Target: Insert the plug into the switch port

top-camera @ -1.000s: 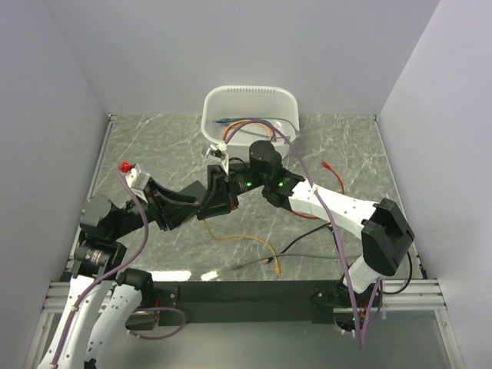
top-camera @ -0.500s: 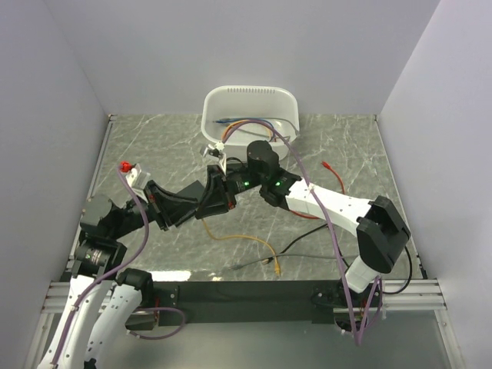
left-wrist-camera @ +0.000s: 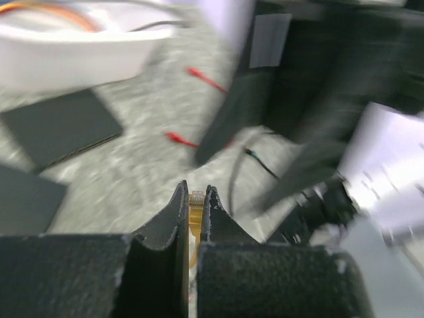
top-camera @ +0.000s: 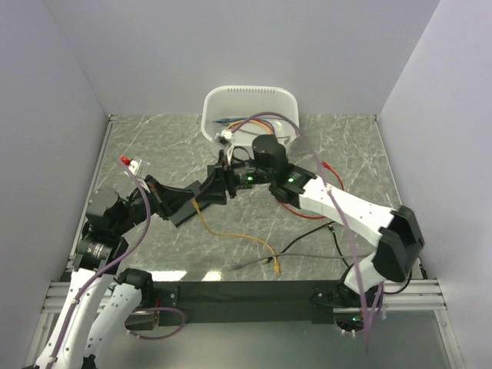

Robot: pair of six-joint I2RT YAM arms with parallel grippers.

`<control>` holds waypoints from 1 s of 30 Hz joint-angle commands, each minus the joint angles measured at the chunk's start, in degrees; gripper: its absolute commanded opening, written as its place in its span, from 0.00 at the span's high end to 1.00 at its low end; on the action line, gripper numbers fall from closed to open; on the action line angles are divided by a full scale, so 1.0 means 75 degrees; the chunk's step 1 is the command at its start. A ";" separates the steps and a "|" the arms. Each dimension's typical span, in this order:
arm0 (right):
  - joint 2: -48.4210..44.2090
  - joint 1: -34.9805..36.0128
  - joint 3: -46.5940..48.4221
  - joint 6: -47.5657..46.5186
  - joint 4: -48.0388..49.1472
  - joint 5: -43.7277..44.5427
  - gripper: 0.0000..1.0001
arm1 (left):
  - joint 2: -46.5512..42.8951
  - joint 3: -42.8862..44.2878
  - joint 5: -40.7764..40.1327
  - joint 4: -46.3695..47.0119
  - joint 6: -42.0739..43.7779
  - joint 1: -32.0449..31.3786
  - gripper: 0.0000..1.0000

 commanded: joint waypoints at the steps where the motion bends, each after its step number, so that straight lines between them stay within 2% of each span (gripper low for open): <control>1: -0.1212 0.0126 -0.0032 -0.0929 -0.1501 0.2797 0.34 | 0.0213 0.0475 -0.1981 -0.0664 -0.0651 -0.0016 1.00; 3: -0.1528 0.0511 -0.0125 -0.1140 -0.1867 0.4247 0.31 | 0.0457 0.0663 -0.3151 -0.1213 -0.1063 -0.0016 0.99; 8: -0.1356 0.1239 -0.0103 -0.1071 -0.2219 0.5696 0.31 | 0.0600 0.0945 -0.3568 -0.1252 -0.2025 -0.0016 0.99; 18: 0.0085 0.1767 0.1009 -0.0859 -0.2231 0.6213 0.36 | 0.0331 0.0898 -0.3709 -0.1509 -0.2448 -0.0016 1.00; 30: 0.0696 0.1873 0.1737 -0.0754 -0.2079 0.6037 0.39 | 0.0190 0.0863 -0.3721 -0.1662 -0.2424 -0.0016 0.99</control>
